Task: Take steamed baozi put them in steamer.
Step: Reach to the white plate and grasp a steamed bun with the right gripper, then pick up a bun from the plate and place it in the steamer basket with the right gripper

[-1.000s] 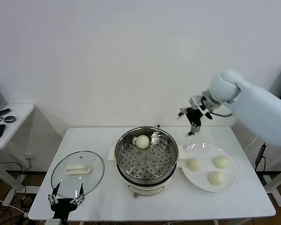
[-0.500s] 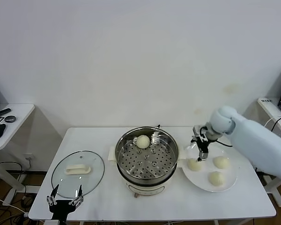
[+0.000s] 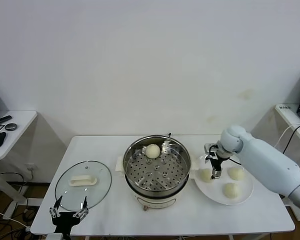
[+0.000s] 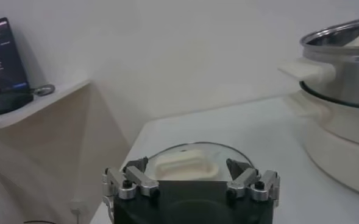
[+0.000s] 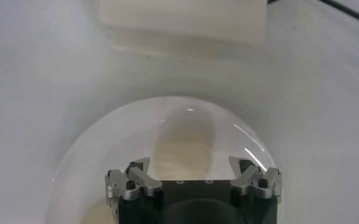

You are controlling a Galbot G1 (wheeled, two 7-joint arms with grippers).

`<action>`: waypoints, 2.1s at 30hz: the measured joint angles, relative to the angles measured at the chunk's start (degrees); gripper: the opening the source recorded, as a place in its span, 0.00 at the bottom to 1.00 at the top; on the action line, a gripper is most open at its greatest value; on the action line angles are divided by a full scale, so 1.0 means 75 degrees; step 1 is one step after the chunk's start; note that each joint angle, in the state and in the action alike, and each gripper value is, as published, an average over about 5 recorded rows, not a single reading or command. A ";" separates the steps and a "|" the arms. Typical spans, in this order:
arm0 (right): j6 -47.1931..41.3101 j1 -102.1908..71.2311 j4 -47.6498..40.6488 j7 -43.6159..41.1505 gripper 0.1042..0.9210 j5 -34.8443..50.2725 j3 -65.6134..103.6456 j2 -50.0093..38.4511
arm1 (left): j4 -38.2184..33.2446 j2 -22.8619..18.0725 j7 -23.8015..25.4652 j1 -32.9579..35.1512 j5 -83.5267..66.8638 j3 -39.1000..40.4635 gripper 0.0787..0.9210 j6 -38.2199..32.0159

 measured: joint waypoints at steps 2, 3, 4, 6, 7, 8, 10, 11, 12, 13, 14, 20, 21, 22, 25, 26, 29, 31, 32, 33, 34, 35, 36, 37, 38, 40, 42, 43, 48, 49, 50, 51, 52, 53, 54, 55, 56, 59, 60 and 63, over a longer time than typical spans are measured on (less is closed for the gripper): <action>-0.0001 -0.0039 -0.0055 0.0015 0.88 -0.0063 0.0023 0.0044 | 0.0002 -0.0014 -0.0022 0.0020 0.0001 0.0017 0.88 -0.0004; -0.0003 -0.0057 -0.0078 0.0020 0.88 -0.0090 0.0033 0.0063 | 0.0003 -0.0018 -0.0032 0.0032 0.0001 0.0023 0.88 -0.0006; -0.0007 -0.0078 -0.0099 0.0021 0.88 -0.0116 0.0046 0.0082 | 0.0006 -0.0021 -0.0040 0.0042 0.0001 0.0029 0.88 -0.0008; -0.0015 -0.0121 -0.0137 0.0019 0.88 -0.0168 0.0072 0.0123 | 0.0014 -0.0024 -0.0050 0.0052 0.0001 0.0036 0.88 -0.0010; -0.0019 -0.0142 -0.0159 0.0018 0.88 -0.0195 0.0088 0.0145 | 0.0018 -0.0026 -0.0052 0.0051 0.0002 0.0040 0.88 -0.0011; -0.0021 -0.0162 -0.0184 0.0019 0.88 -0.0223 0.0102 0.0166 | 0.0021 -0.0029 -0.0053 0.0049 0.0004 0.0044 0.88 -0.0011; -0.0023 -0.0198 -0.0243 0.0030 0.88 -0.0275 0.0131 0.0207 | 0.0022 -0.0037 -0.0054 0.0043 0.0009 0.0052 0.88 -0.0011; -0.0024 -0.0213 -0.0274 0.0038 0.88 -0.0297 0.0145 0.0226 | 0.0022 -0.0041 -0.0053 0.0042 0.0012 0.0056 0.88 -0.0011; -0.0027 -0.0226 -0.0302 0.0046 0.88 -0.0316 0.0157 0.0244 | 0.0021 -0.0043 -0.0053 0.0042 0.0014 0.0058 0.88 -0.0011; -0.0031 -0.0238 -0.0330 0.0052 0.88 -0.0334 0.0170 0.0259 | 0.0021 -0.0044 -0.0054 0.0042 0.0016 0.0059 0.88 -0.0011; -0.0035 -0.0248 -0.0355 0.0056 0.88 -0.0354 0.0181 0.0272 | 0.0021 -0.0044 -0.0055 0.0043 0.0017 0.0059 0.88 -0.0011; -0.0065 -0.0300 -0.0444 0.0071 0.88 -0.0436 0.0201 0.0299 | 0.0042 -0.0042 -0.0065 0.0036 0.0016 0.0055 0.88 -0.0011; -0.0071 -0.0310 -0.0451 0.0077 0.88 -0.0440 0.0204 0.0303 | 0.0047 -0.0042 -0.0065 0.0032 0.0016 0.0056 0.88 -0.0011; -0.0076 -0.0319 -0.0458 0.0084 0.88 -0.0444 0.0208 0.0307 | 0.0052 -0.0043 -0.0065 0.0028 0.0016 0.0057 0.88 -0.0011; -0.0092 -0.0329 -0.0481 0.0106 0.88 -0.0447 0.0216 0.0319 | 0.0063 -0.0045 -0.0066 0.0019 0.0016 0.0066 0.88 -0.0011; -0.0097 -0.0329 -0.0488 0.0114 0.87 -0.0444 0.0220 0.0322 | 0.0068 -0.0046 -0.0067 0.0016 0.0016 0.0069 0.88 -0.0012; -0.0118 -0.0329 -0.0495 0.0126 0.81 -0.0423 0.0236 0.0320 | 0.0085 -0.0048 -0.0069 0.0002 0.0016 0.0080 0.88 -0.0012; -0.0136 -0.0328 -0.0489 0.0122 0.76 -0.0396 0.0244 0.0307 | 0.0090 -0.0048 -0.0069 -0.0007 0.0017 0.0089 0.88 -0.0012; -0.0145 -0.0327 -0.0486 0.0118 0.72 -0.0382 0.0246 0.0300 | 0.0091 -0.0049 -0.0069 -0.0011 0.0018 0.0093 0.88 -0.0012; -0.0152 -0.0324 -0.0483 0.0115 0.69 -0.0367 0.0248 0.0293 | 0.0092 -0.0049 -0.0069 -0.0017 0.0019 0.0097 0.88 -0.0012; -0.0161 -0.0319 -0.0479 0.0112 0.66 -0.0351 0.0252 0.0288 | 0.0094 -0.0050 -0.0069 -0.0022 0.0019 0.0100 0.88 -0.0012; -0.0170 -0.0311 -0.0474 0.0109 0.62 -0.0335 0.0256 0.0284 | 0.0098 -0.0051 -0.0070 -0.0026 0.0020 0.0104 0.88 -0.0012; -0.0181 -0.0300 -0.0465 0.0104 0.60 -0.0316 0.0262 0.0277 | 0.0103 -0.0051 -0.0073 -0.0030 0.0021 0.0108 0.88 -0.0011; -0.0194 -0.0285 -0.0450 0.0099 0.58 -0.0293 0.0267 0.0267 | 0.0108 -0.0052 -0.0076 -0.0032 0.0025 0.0113 0.88 -0.0011; -0.0210 -0.0266 -0.0430 0.0090 0.56 -0.0264 0.0271 0.0254 | 0.0111 -0.0052 -0.0080 -0.0033 0.0031 0.0119 0.88 -0.0012; -0.0245 -0.0198 -0.0366 0.0059 0.56 -0.0182 0.0250 0.0205 | 0.0109 -0.0054 -0.0087 -0.0034 0.0044 0.0138 0.88 -0.0011; -0.0286 -0.0078 -0.0270 0.0017 0.56 -0.0061 0.0182 0.0127 | 0.0098 -0.0061 -0.0091 -0.0047 0.0058 0.0160 0.88 -0.0011; -0.0310 0.0011 -0.0209 -0.0009 0.56 0.0021 0.0122 0.0077 | 0.0092 -0.0066 -0.0094 -0.0059 0.0066 0.0173 0.88 -0.0011; -0.0497 0.0777 0.0177 -0.0166 0.56 0.0721 -0.0435 -0.0246 | 0.0113 -0.0097 -0.0149 -0.0157 0.0140 0.0238 0.88 -0.0004; -0.0546 0.1004 0.0267 -0.0201 0.56 0.0923 -0.0605 -0.0310 | 0.0125 -0.0104 -0.0168 -0.0180 0.0155 0.0250 0.88 0.0000; -0.0598 0.1249 0.0361 -0.0239 0.56 0.1136 -0.0790 -0.0366 | 0.0135 -0.0110 -0.0187 -0.0200 0.0170 0.0263 0.88 0.0003; -0.0651 0.1502 0.0455 -0.0274 0.56 0.1351 -0.0981 -0.0410 | 0.0141 -0.0114 -0.0204 -0.0218 0.0185 0.0277 0.88 0.0006; -0.0707 0.1770 0.0555 -0.0313 0.56 0.1573 -0.1180 -0.0446 | 0.0144 -0.0114 -0.0221 -0.0235 0.0202 0.0292 0.88 0.0006; -0.0766 0.2042 0.0657 -0.0349 0.56 0.1798 -0.1379 -0.0473 | 0.0144 -0.0112 -0.0235 -0.0252 0.0220 0.0306 0.88 0.0003; -0.0826 0.2310 0.0762 -0.0386 0.56 0.2017 -0.1573 -0.0491 | 0.0144 -0.0110 -0.0251 -0.0270 0.0236 0.0318 0.88 0.0001; -0.0889 0.2583 0.0870 -0.0420 0.56 0.2236 -0.1765 -0.0504 | 0.0145 -0.0106 -0.0267 -0.0290 0.0248 0.0325 0.88 -0.0002; -0.0953 0.2853 0.0978 -0.0453 0.56 0.2451 -0.1951 -0.0511 | 0.0147 -0.0103 -0.0284 -0.0311 0.0257 0.0329 0.88 -0.0004; -0.1140 0.3594 0.1277 -0.0528 0.56 0.3023 -0.2439 -0.0481 | 0.0150 -0.0078 -0.0332 -0.0363 0.0271 0.0332 0.88 -0.0004; -0.1201 0.3807 0.1360 -0.0542 0.56 0.3189 -0.2573 -0.0452 | 0.0145 -0.0068 -0.0345 -0.0372 0.0277 0.0331 0.88 -0.0004; -0.1384 0.4302 0.1548 -0.0559 0.56 0.3619 -0.2885 -0.0310 | 0.0114 -0.0050 -0.0386 -0.0385 0.0282 0.0324 0.88 -0.0004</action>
